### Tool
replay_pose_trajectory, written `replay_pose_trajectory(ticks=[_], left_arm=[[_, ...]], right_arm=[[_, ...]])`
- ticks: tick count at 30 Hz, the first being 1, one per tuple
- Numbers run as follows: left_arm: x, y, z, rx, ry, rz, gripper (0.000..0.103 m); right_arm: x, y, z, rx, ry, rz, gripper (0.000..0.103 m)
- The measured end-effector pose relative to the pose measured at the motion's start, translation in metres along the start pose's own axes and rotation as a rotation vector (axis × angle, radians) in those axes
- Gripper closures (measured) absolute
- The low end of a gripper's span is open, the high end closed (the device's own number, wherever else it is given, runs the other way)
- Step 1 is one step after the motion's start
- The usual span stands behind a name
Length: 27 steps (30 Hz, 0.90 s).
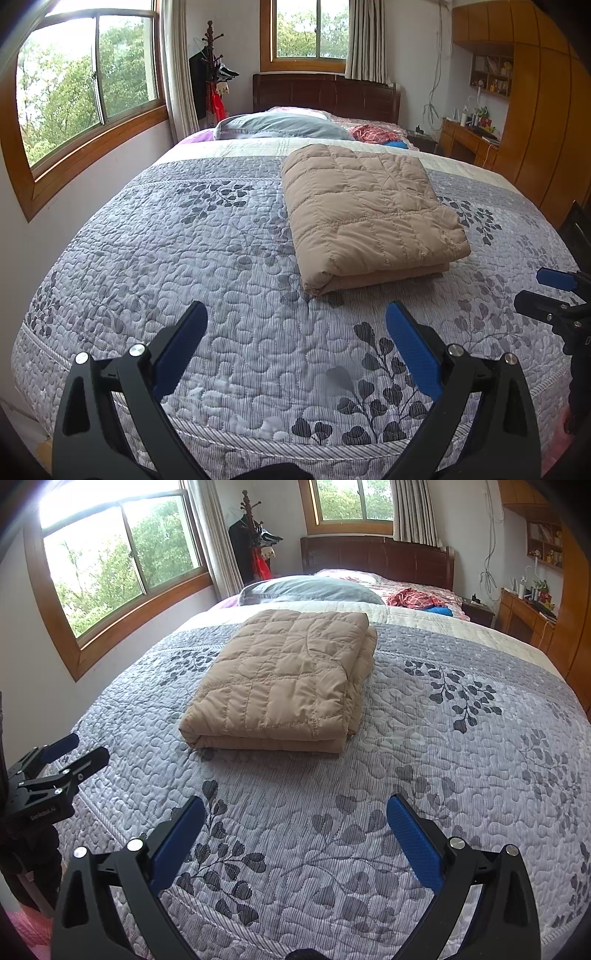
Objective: Fold large clothes
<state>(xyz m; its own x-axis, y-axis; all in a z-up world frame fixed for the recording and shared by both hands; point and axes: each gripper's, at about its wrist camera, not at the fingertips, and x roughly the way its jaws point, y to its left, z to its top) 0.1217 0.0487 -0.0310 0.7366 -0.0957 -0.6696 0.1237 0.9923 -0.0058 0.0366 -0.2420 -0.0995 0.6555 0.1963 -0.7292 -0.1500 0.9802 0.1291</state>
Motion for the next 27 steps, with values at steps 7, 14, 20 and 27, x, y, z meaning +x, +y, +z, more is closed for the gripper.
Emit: replay_pose_trajectory(ticks=[7,14,20,27], left_arm=[[-0.0001,-0.0002,-0.0002,-0.001,0.001,-0.002,0.006],[0.0019,0.0,0.0006,-0.002,0.001,-0.005,0.006],[0.0034,-0.0007,0.0009,0.001,0.002,-0.006,0.006],[0.0047,-0.0004,0.0008,0.005,0.002,-0.007,0.006]], right_arm=[[0.0006,-0.0011,0.0003,-0.001,0.001,0.0,0.004],[0.004,-0.0062,0.0005,0.005,0.008,0.002,0.004],[0.0045,-0.0075,0.0001,0.002,0.009,0.004,0.004],[0.0044,-0.0078,-0.0002,0.0,0.009,0.003,0.004]])
